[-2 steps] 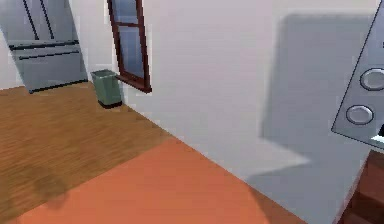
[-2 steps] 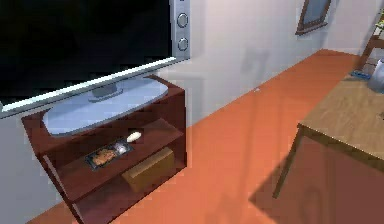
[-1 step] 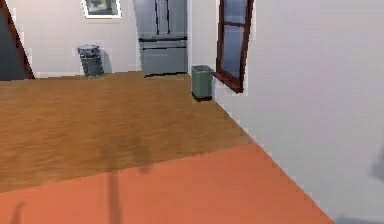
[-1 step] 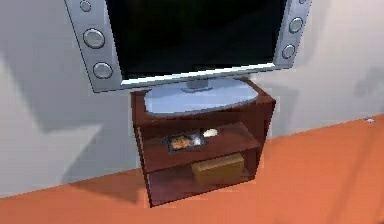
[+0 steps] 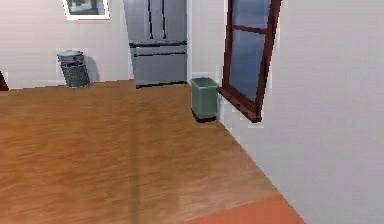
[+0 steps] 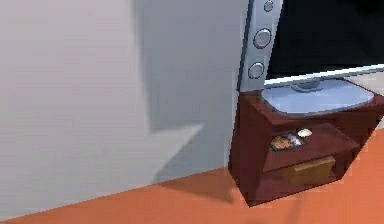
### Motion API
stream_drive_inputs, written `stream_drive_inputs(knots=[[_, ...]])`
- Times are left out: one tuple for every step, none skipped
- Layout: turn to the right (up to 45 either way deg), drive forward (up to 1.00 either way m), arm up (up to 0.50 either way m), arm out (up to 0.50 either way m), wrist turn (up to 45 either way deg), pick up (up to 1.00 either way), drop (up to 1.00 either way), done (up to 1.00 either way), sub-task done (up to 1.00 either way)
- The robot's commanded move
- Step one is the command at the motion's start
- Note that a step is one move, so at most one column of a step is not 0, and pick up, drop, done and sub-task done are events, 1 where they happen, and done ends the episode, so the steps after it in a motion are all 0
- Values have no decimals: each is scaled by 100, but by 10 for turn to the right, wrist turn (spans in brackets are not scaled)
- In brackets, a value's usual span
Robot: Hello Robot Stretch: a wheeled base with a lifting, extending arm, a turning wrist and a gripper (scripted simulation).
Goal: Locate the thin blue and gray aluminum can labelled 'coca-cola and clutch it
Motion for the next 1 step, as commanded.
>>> stream_drive_inputs(knots=[[-450, 0, 0, 0, 0, 0, 0, 0, 0]])
